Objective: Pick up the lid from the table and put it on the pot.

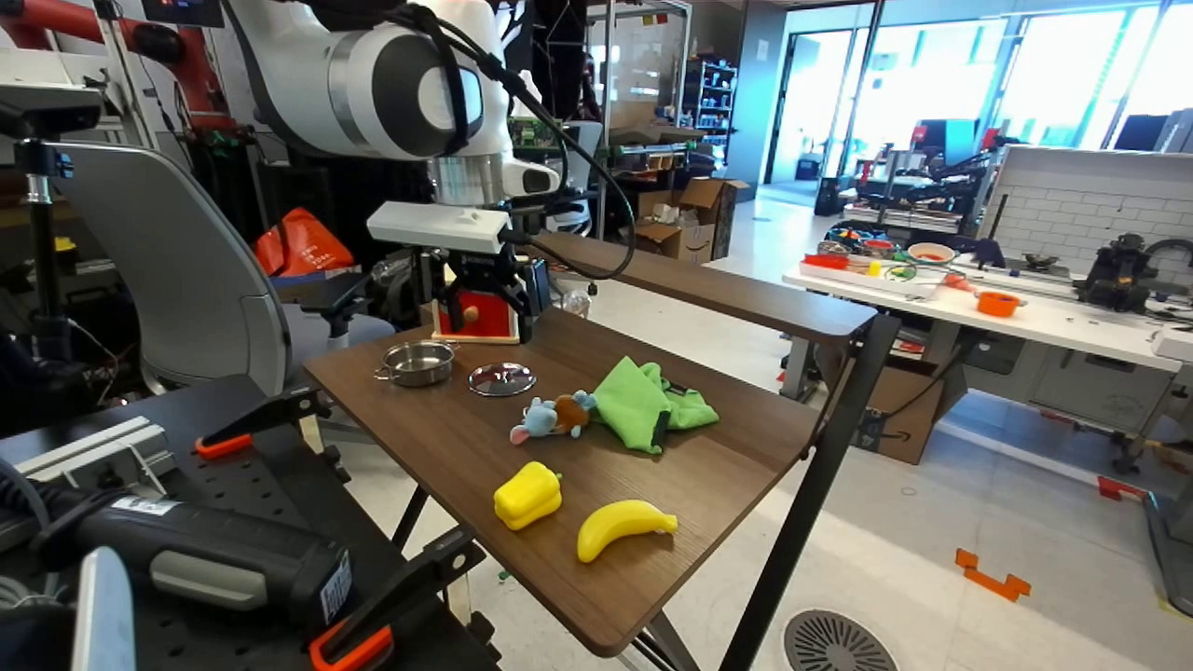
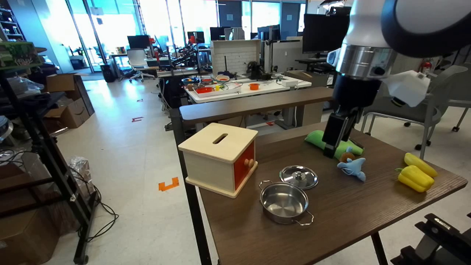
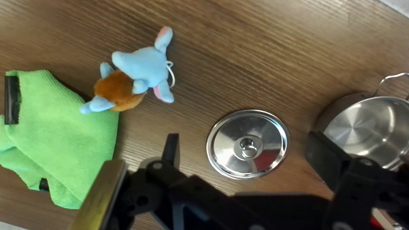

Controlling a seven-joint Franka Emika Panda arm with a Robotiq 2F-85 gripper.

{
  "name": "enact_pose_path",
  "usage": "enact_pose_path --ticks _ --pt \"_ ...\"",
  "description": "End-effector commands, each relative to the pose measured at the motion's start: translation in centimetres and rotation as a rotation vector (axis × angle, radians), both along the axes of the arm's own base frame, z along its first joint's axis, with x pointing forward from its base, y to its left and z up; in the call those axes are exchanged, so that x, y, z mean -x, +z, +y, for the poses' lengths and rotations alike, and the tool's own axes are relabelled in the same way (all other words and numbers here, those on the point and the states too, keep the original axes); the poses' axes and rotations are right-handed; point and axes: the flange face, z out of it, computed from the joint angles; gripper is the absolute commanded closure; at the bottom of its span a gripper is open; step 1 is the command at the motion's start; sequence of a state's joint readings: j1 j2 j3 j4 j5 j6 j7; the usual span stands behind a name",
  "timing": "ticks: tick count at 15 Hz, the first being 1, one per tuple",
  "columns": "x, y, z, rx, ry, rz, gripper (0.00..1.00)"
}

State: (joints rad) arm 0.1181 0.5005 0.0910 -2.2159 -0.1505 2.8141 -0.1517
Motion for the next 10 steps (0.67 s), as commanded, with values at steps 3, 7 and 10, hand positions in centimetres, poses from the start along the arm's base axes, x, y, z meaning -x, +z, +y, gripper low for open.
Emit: enact_pose_path --ticks 3,7,10 --pt "-2.8 -2.4 2.4 -0.013 0.057 0.019 0.00" --pt "-3.9 -4.3 3.3 -0.011 0.070 0.047 0.00" --pt "-4.6 -5.7 3.9 0.008 0.074 0.081 0.00"
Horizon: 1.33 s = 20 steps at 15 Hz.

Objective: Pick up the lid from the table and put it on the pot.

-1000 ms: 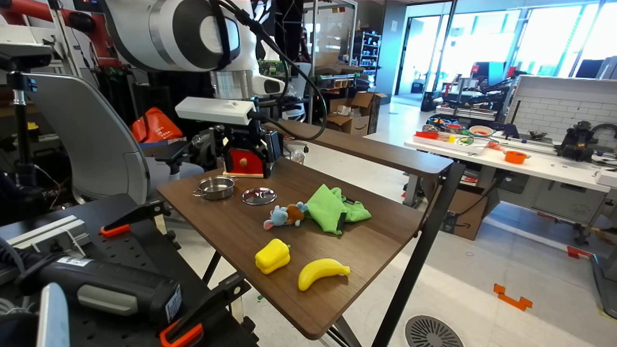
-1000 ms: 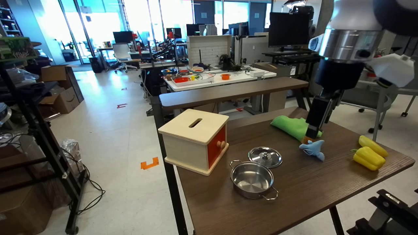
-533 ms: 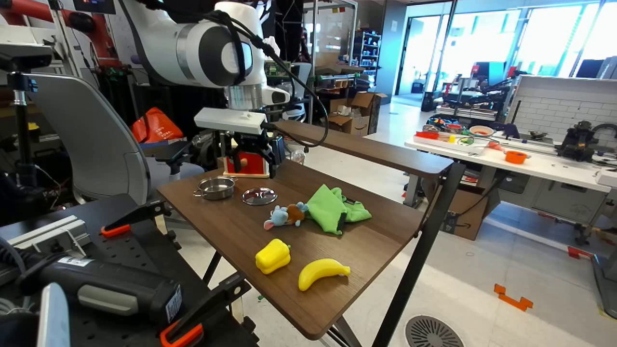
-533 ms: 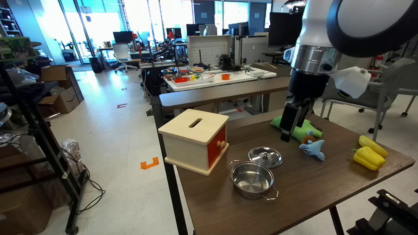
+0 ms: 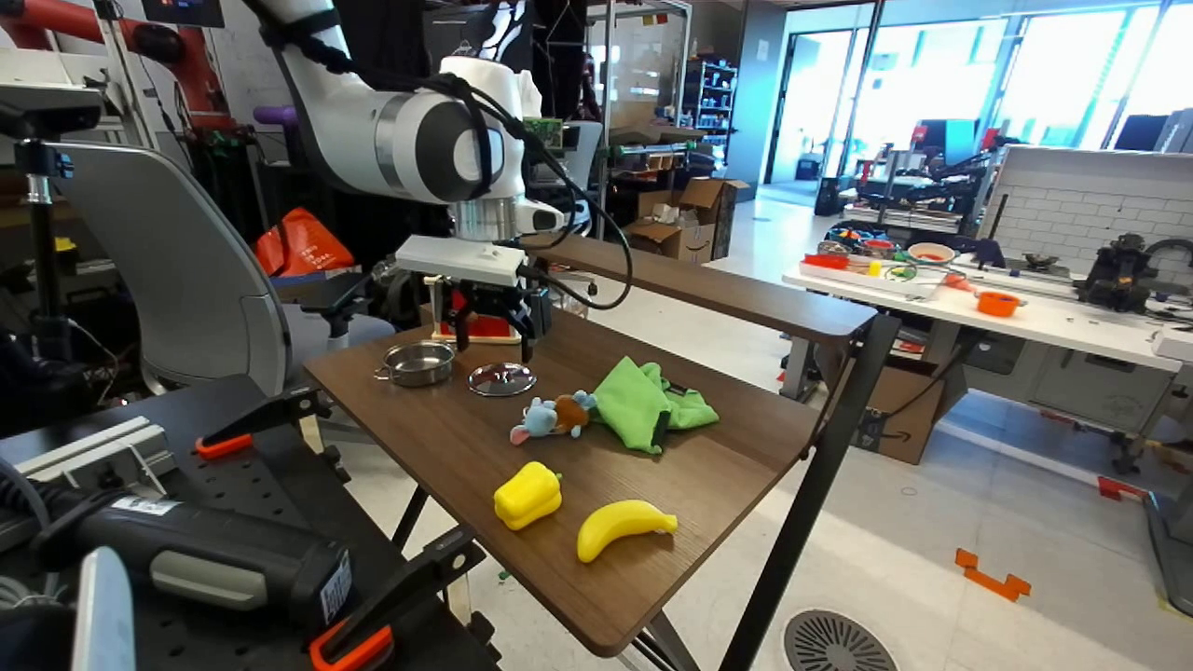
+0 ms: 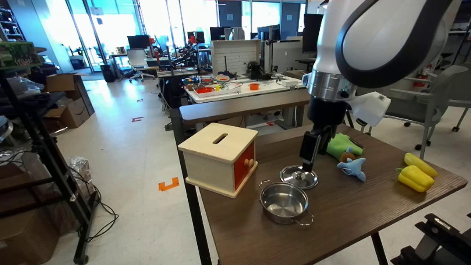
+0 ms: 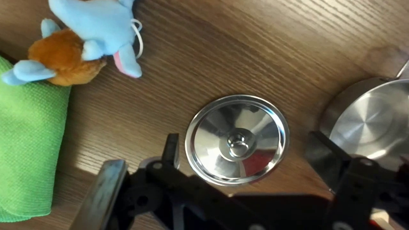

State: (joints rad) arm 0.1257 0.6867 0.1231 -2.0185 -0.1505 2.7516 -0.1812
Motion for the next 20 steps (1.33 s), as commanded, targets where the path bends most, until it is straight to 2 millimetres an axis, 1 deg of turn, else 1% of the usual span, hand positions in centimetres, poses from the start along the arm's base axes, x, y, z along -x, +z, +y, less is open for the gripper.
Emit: enact_pose_path --ticks 1,6,10,11,12,13,14,17,18,20 --pt "-1.4 -1.5 1.2 0.024 0.026 0.038 0.00" --pt "-2.3 -2.6 2.5 0.040 0.040 0.054 0.00" --pt "-2.8 -3.4 3.0 0.051 0.048 0.074 0.00" --pt "-2.9 -3.5 3.1 0.052 0.048 0.075 0.25" --pt "-3.1 -3.7 3.1 0.053 0.048 0.077 0.26" --pt "-3.2 -3.8 3.0 0.055 0.046 0.081 0.32" --pt "-3.4 -3.9 2.9 0.054 0.043 0.084 0.42" --pt "-3.9 -4.1 2.5 0.055 0.032 0.096 0.64" --pt "-4.0 -4.1 2.4 0.057 0.029 0.097 0.73" --pt "-4.2 -3.8 2.2 0.065 0.026 0.098 0.87"
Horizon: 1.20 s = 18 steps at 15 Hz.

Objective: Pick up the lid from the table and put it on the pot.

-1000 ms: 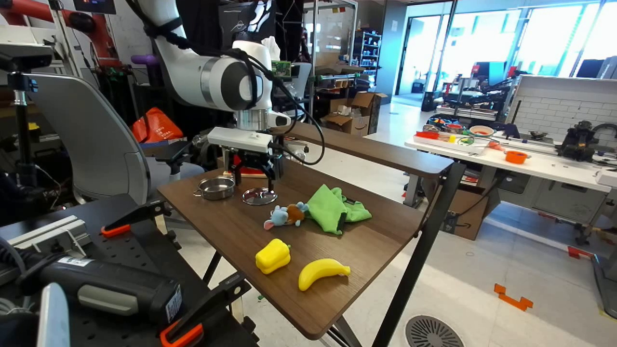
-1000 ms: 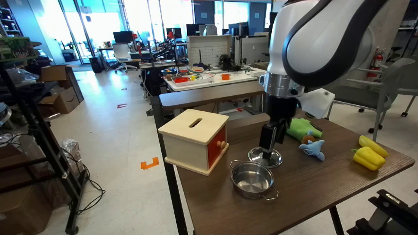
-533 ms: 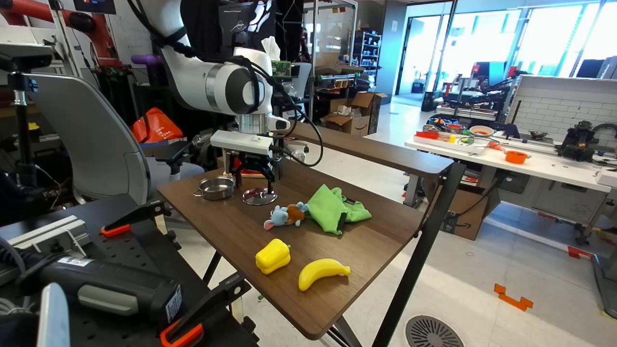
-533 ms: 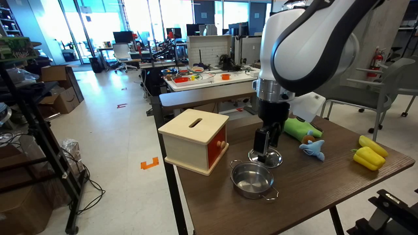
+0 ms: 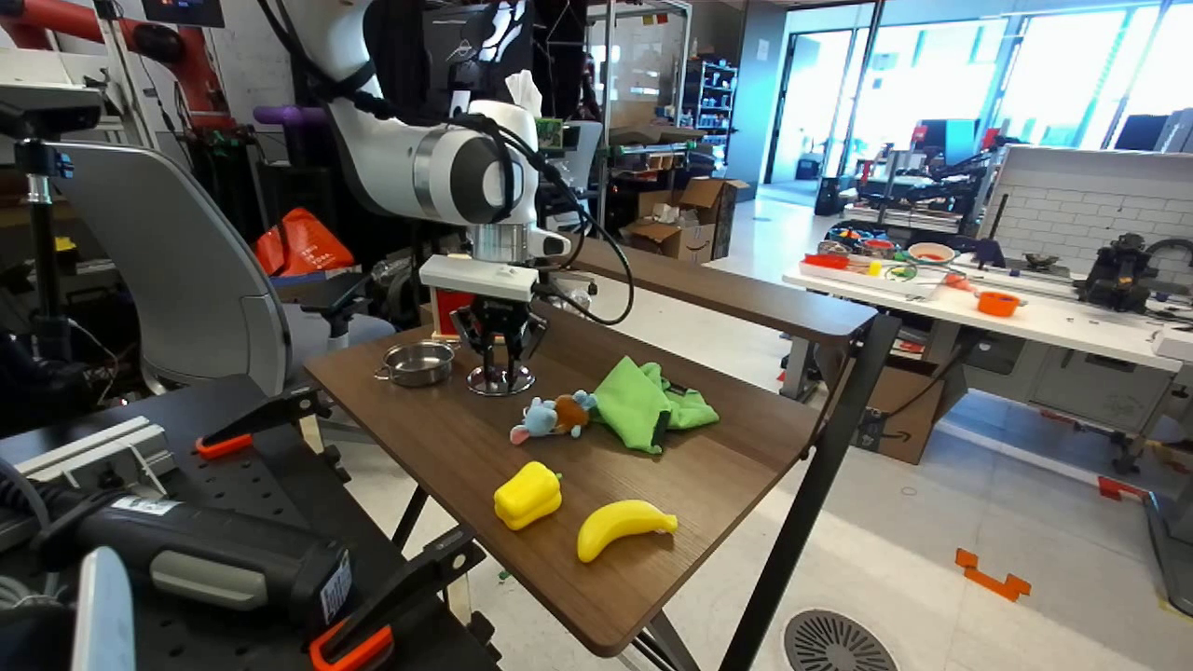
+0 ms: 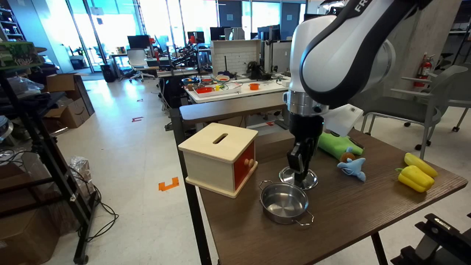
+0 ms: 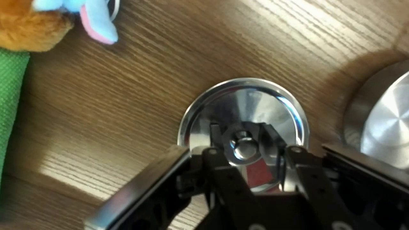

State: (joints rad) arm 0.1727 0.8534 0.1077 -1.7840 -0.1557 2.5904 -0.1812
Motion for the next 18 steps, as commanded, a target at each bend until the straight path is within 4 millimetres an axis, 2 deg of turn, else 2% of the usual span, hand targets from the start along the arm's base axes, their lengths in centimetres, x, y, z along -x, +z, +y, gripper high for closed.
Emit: enact_pose_path --ticks 1,2,4,9,18 --pt "-0.8 0.2 -0.1 0.027 0.001 0.014 0.95" --pt "-0.8 0.4 -0.2 0.030 -0.001 0.015 0.99" --pt "-0.7 0.7 -0.4 0.038 -0.002 0.005 0.95" --pt "-1.4 0.6 -1.8 0.084 -0.022 -0.006 0.95" --pt "-1.2 3.9 -1.6 0.092 -0.002 -0.047 0.95"
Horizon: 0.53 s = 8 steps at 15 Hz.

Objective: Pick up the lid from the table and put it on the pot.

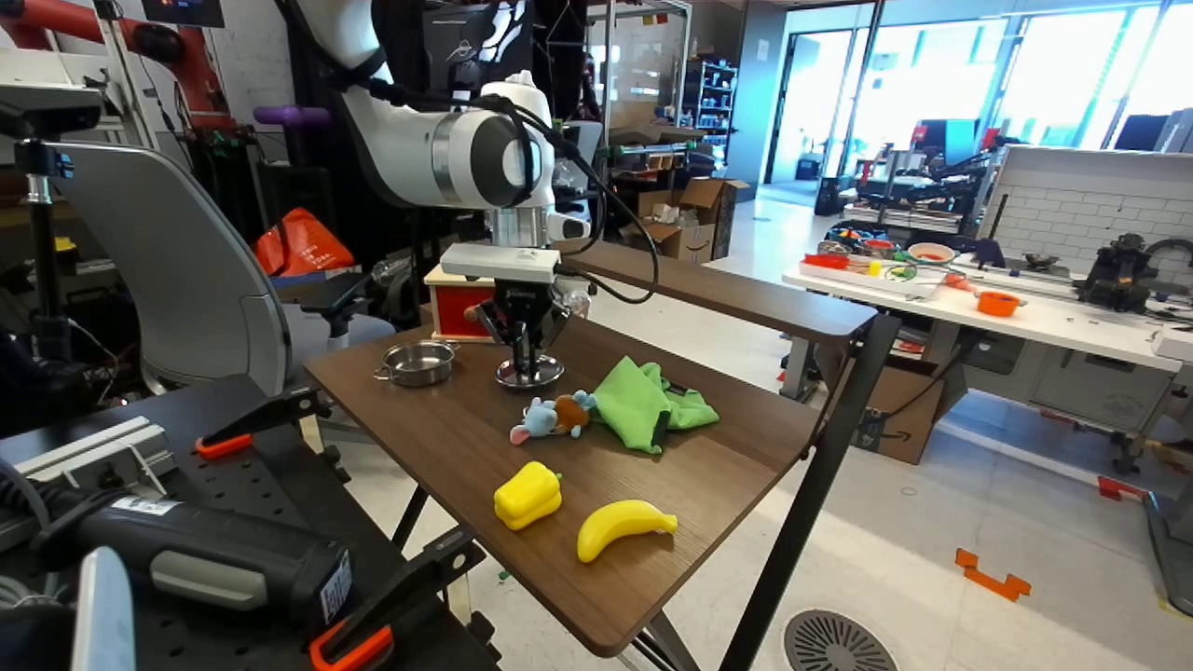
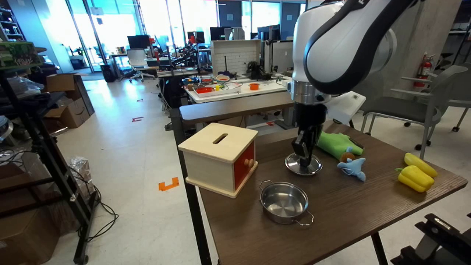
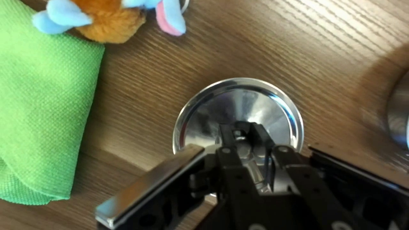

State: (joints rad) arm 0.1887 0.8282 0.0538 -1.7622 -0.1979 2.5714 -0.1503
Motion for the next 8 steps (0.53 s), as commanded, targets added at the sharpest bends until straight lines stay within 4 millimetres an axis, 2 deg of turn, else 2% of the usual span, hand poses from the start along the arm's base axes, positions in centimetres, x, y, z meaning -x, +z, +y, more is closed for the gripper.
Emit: enact_pose_path --ticks 1,8 --pt "0.8 2.3 0.7 0.040 0.024 -0.010 0.95" --pt "3.5 5.0 4.1 0.072 0.156 -0.031 0.95"
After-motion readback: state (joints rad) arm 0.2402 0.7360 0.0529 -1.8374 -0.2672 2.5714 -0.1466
